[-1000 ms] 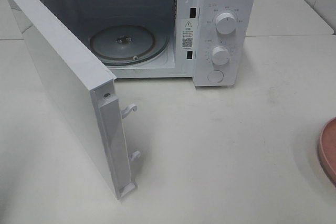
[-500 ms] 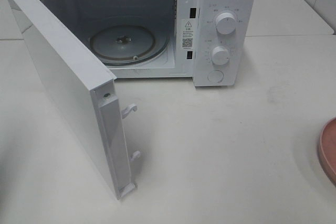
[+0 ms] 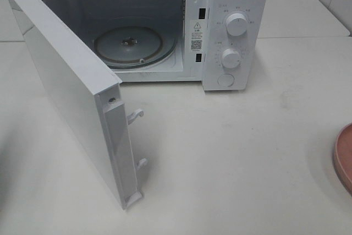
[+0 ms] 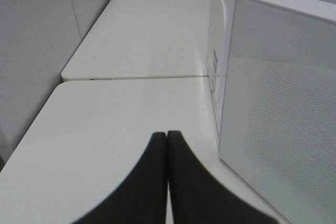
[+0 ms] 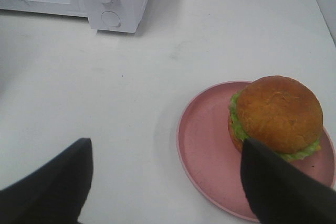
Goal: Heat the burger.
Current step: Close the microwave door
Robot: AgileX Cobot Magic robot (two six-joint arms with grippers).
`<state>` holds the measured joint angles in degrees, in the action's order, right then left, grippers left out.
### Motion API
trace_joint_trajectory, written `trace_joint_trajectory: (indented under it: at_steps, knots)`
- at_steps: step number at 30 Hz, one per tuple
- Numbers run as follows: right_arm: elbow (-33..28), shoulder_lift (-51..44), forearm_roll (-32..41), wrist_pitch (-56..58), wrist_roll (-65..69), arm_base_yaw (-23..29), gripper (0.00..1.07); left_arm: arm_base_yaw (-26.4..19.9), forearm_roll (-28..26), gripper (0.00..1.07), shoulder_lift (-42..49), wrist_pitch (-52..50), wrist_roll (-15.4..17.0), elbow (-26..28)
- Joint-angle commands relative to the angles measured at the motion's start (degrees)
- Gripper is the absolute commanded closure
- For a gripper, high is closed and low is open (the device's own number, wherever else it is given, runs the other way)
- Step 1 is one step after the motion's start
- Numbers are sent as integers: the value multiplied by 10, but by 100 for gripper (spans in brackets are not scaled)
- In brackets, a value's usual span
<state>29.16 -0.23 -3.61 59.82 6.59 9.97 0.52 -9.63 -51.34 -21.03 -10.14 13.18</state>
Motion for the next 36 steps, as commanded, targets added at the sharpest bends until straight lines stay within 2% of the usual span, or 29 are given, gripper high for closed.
trace_joint_trajectory:
  at_steps: [1,2,3,4,6,9,10,12,14,26,36]
  knots:
    - [-1,-15,2,-3,-5,-4,32,19,24,107,-28,-56,3,-2]
    - [-1,-15,2,-3,-5,-4,32,33,48,107,-60,-88,3,-2]
    - [-1,-15,2,-3,-5,-4,32,44,62,107,-90,-114,18,-2]
    - [-1,-15,2,-3,-5,-4,32,44,62,107,-90,-114,18,-2]
    - [-1,-15,2,-3,-4,-4,32,57,75,107,-134,-150,52,-2]
    - [-1,-15,2,-3,-4,-4,32,61,81,107,-149,-164,62,-2]
    - [-1,-15,2,-3,-4,-4,32,69,96,107,-174,-194,77,-2]
    - [-1,-15,2,-3,-4,-4,32,73,105,107,-187,-208,81,-2]
    - [-1,-15,2,-3,-4,-4,32,91,136,107,-229,-240,93,1]
    - [-1,-15,2,-3,-4,-4,32,171,133,107,-326,-291,92,36]
    - [-1,-15,2,-3,-4,-4,32,246,96,107,-379,-301,87,82]
